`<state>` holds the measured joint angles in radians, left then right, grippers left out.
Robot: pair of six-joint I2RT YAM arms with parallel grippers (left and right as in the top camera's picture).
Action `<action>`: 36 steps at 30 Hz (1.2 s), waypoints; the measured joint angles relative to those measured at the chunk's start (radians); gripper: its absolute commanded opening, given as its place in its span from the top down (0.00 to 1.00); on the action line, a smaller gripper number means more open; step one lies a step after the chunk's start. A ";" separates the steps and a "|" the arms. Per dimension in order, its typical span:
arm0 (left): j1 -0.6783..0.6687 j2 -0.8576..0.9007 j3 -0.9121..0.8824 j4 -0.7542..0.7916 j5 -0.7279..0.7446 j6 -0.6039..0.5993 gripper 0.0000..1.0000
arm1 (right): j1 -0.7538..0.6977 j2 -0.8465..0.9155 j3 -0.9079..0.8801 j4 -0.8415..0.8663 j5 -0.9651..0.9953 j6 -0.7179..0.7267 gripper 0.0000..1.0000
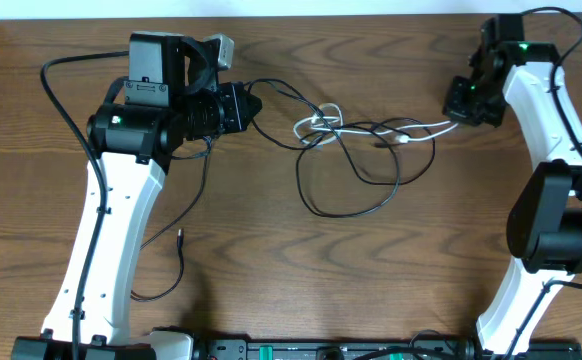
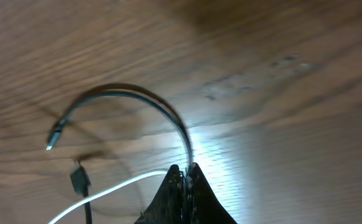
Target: Untangle cables
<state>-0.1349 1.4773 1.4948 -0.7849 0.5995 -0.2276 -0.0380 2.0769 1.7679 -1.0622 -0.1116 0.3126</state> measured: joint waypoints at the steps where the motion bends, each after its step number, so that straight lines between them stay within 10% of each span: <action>1: -0.001 0.000 0.000 -0.003 0.000 0.000 0.92 | -0.001 0.000 0.000 -0.003 0.005 -0.005 0.99; 36: -0.003 0.000 0.000 -0.100 -0.386 0.045 0.93 | -0.192 0.000 0.000 -0.092 0.038 -0.099 0.98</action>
<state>-0.1383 1.4773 1.4948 -0.8845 0.2131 -0.1822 -0.2298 2.0769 1.7679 -1.1542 -0.0734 0.2138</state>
